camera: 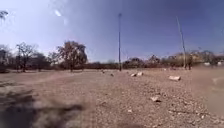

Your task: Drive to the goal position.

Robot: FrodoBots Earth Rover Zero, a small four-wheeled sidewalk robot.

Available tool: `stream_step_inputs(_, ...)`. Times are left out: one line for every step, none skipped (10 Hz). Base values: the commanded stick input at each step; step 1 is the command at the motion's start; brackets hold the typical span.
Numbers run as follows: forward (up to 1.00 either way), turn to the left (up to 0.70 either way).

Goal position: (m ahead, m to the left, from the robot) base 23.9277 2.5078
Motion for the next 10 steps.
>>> stream_step_inputs(0.50,0.00)
stream_step_inputs(0.50,0.00)
stream_step_inputs(0.50,0.00)
stream_step_inputs(0.50,0.00)
stream_step_inputs(0.50,0.00)
stream_step_inputs(0.50,0.00)
stream_step_inputs(0.50,0.00)
stream_step_inputs(0.50,0.00)
stream_step_inputs(0.50,0.00)
stream_step_inputs(0.50,0.00)
